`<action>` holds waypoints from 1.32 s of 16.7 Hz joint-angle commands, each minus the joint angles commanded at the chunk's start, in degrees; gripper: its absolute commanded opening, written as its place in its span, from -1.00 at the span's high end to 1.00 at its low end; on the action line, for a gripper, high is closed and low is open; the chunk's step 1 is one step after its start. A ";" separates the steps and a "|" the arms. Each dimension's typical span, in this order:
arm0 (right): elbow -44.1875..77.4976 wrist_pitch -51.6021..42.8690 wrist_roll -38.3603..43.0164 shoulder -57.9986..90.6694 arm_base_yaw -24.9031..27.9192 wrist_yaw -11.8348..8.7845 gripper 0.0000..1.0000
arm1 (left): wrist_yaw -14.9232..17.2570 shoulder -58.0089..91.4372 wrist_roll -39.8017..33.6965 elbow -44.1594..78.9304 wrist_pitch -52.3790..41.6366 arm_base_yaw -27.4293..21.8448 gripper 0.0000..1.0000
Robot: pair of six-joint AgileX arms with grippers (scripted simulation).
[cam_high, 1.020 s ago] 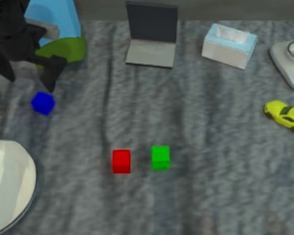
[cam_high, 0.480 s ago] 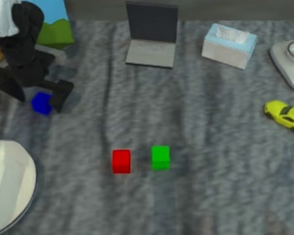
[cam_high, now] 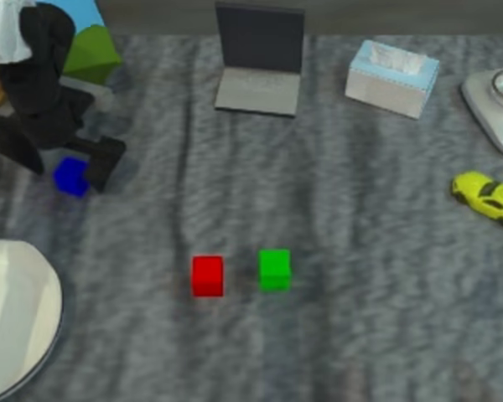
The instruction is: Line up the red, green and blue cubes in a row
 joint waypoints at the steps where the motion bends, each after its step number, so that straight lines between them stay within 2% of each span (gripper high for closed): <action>1: 0.00 0.00 0.00 0.00 0.00 0.00 -1.00 | 0.00 0.00 0.00 0.00 0.00 0.00 -0.25; 9: 0.00 0.00 0.00 0.00 0.00 0.00 -1.00 | 0.00 0.00 0.00 0.00 0.00 0.00 0.96; 17: 0.00 0.00 0.00 0.00 0.00 0.00 -1.00 | 0.00 0.00 0.00 0.00 0.00 0.00 1.00; 22: 0.00 0.00 0.00 0.00 0.00 0.00 -1.00 | 0.52 -3.00 -0.09 3.68 -4.61 -0.03 1.00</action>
